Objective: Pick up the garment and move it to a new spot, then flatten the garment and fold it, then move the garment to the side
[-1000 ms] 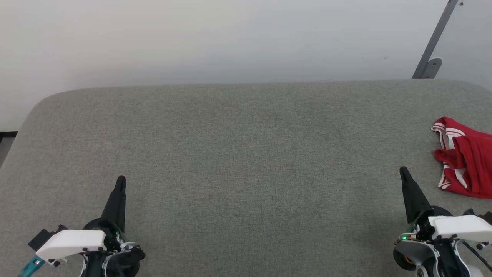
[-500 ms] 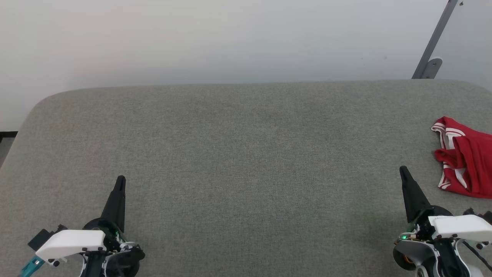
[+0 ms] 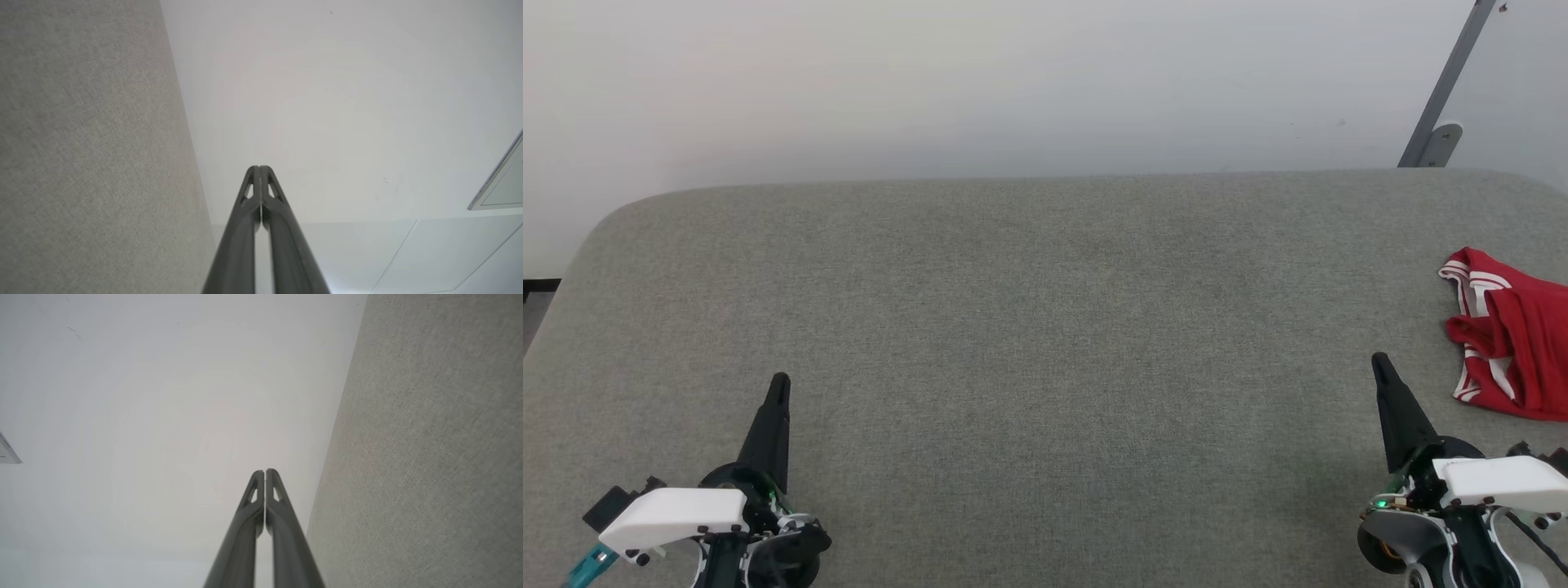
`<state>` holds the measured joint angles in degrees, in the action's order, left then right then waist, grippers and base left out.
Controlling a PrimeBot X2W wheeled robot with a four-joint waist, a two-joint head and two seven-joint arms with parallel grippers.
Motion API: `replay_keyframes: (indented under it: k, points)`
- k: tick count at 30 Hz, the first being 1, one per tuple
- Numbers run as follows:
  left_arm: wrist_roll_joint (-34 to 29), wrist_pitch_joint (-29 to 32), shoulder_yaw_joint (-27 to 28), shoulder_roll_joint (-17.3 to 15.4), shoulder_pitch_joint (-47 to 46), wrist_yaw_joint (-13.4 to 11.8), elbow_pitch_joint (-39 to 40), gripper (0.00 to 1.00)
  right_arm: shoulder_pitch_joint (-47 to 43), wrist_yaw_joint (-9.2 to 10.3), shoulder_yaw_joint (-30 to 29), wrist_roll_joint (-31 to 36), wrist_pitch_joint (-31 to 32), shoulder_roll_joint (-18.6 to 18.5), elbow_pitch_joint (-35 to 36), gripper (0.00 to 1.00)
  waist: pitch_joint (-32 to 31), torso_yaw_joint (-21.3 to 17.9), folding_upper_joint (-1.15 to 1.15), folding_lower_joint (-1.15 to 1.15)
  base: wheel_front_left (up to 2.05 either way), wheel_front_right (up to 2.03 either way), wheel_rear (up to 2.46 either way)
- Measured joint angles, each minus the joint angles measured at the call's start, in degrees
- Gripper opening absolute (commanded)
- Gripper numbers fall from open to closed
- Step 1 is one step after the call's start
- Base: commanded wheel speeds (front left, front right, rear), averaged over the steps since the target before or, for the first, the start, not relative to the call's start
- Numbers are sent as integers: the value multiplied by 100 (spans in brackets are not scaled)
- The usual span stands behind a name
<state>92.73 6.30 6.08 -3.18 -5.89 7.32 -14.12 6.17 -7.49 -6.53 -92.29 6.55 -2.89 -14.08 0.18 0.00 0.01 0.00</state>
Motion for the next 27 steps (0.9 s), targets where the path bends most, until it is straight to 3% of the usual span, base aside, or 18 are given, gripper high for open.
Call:
replay_keyframes:
  k: [27]
  points:
    - [-8, 3, 15, 11, 0, 0, 0, 0, 0, 0, 2, 0, 1, 0, 0, 0, 0, 0, 0, 0, 0, 0, 0]
